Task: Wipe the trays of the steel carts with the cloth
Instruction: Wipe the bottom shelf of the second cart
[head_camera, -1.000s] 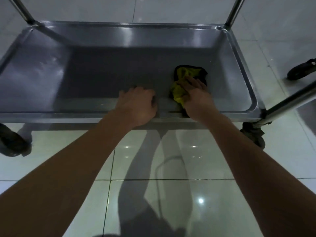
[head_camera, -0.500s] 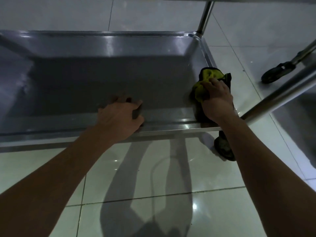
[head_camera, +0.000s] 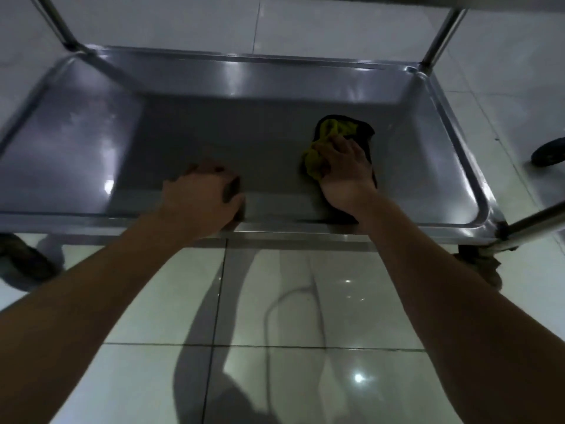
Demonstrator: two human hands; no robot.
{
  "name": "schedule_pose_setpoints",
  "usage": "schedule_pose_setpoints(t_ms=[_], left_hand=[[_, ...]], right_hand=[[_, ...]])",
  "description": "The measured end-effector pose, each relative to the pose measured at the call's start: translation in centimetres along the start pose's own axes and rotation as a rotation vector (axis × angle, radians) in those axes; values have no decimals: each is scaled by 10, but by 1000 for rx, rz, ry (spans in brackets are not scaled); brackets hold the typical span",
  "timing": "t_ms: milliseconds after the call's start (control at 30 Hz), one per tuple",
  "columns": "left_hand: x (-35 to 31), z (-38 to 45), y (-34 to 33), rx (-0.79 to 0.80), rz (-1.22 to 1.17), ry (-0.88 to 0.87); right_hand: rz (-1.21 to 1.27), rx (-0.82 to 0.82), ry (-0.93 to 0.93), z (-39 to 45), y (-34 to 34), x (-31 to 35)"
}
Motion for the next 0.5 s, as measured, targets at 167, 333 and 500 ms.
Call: schedule_pose_setpoints(t_ms=[167, 333, 500], left_hand=[[13, -4, -8, 1, -56, -46], [21, -3, -11, -7, -143, 2], [18, -4, -9, -10, -133, 60]], right_hand=[[55, 42, 151, 13, -38, 121], [79, 108, 233, 29, -55, 156], [131, -18, 306, 24, -45, 145]])
Point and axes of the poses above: each hand's wrist, its own z-axis towards the middle knuckle, its own y-axis out of the back of the hand, x = y × z, the point moved 10 cm from there along z, towards the middle knuckle, and after that the axes turned 13 degrees about -x, right-handed, at the moved point
